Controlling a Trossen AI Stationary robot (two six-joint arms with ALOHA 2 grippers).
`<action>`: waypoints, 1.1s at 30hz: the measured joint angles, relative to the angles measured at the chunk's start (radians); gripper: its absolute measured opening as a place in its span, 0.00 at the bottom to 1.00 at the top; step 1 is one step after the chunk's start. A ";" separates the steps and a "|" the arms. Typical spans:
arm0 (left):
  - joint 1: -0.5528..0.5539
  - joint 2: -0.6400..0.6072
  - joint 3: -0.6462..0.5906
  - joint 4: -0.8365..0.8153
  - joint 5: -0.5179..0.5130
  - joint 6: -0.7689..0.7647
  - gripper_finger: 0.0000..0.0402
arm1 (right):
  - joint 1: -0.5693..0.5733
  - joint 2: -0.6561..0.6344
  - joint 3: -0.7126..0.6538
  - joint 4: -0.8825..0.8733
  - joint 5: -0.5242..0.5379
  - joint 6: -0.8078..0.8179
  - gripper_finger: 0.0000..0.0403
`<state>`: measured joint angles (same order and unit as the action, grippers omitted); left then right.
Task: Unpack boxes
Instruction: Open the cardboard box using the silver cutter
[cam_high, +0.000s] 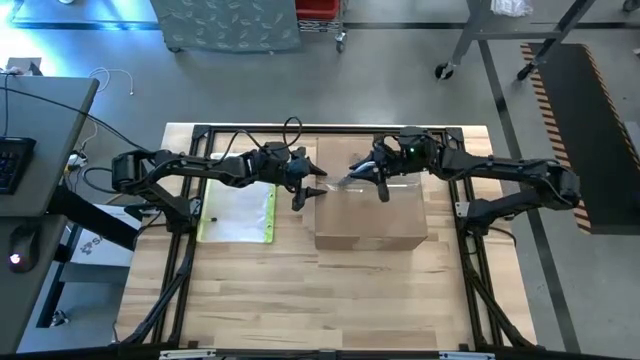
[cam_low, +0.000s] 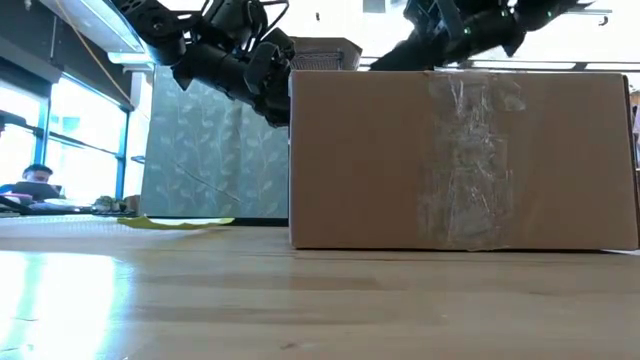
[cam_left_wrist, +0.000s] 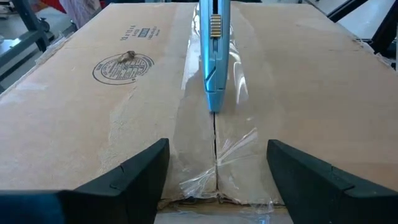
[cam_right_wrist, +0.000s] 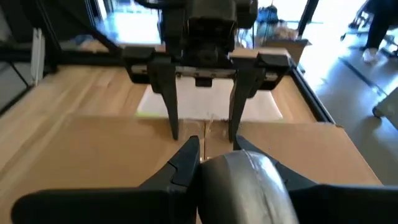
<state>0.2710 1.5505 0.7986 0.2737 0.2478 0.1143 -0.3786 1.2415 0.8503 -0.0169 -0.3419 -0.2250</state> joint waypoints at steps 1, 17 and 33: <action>0.000 0.000 0.000 -0.001 0.000 -0.001 0.63 | 0.001 0.000 0.021 -0.041 0.009 -0.009 0.14; -0.005 -0.004 0.004 -0.045 0.000 0.001 0.63 | -0.003 0.004 0.291 -0.681 0.211 -0.163 0.14; -0.014 -0.004 0.006 -0.098 0.034 0.054 0.55 | -0.028 0.008 0.439 -1.005 0.489 -0.148 0.14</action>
<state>0.2569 1.5461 0.8047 0.1756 0.2814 0.1682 -0.4068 1.2499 1.2894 -1.0216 0.1475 -0.3727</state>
